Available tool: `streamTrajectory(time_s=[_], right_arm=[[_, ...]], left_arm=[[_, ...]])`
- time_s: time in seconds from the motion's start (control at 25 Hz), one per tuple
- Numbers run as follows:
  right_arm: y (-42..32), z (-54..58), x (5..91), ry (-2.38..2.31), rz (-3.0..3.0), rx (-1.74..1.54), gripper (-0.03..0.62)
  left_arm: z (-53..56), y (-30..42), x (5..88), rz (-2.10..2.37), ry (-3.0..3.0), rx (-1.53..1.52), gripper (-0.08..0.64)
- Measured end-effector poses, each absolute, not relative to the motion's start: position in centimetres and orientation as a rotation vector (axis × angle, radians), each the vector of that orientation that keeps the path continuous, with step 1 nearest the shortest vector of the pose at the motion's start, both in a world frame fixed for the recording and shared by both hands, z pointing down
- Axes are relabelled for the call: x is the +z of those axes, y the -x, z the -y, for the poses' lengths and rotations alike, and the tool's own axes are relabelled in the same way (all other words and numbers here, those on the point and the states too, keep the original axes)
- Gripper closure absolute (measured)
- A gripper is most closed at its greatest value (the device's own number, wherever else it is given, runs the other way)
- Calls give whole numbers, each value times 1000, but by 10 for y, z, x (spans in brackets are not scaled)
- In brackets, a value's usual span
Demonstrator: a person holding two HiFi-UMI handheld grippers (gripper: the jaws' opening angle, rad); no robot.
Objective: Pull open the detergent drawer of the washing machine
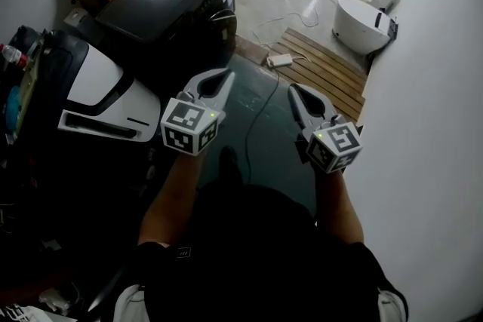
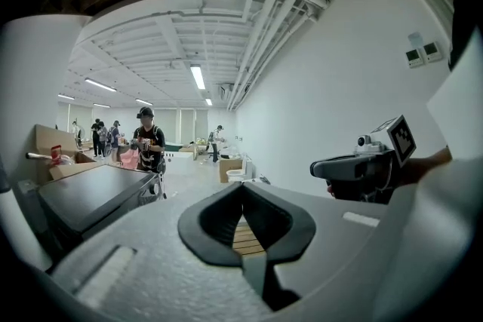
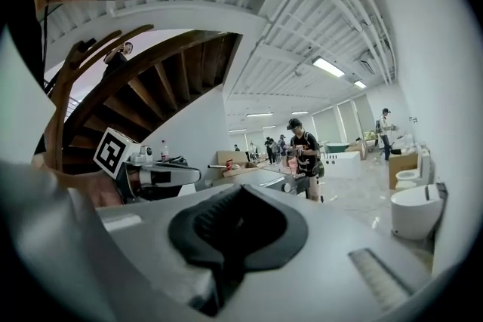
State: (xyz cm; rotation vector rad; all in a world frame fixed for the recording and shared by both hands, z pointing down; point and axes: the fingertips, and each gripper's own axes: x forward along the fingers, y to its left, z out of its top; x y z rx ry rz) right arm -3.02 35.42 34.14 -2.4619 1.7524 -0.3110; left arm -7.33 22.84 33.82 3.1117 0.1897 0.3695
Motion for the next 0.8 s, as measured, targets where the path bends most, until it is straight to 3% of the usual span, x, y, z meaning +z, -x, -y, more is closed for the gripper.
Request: streamTrajectory(time_s=[0.8], right_arm=[[-63, -138, 364, 2454, -1834, -436, 591]], left_arm=[[-21, -18, 364, -180, -3045, 409, 549]])
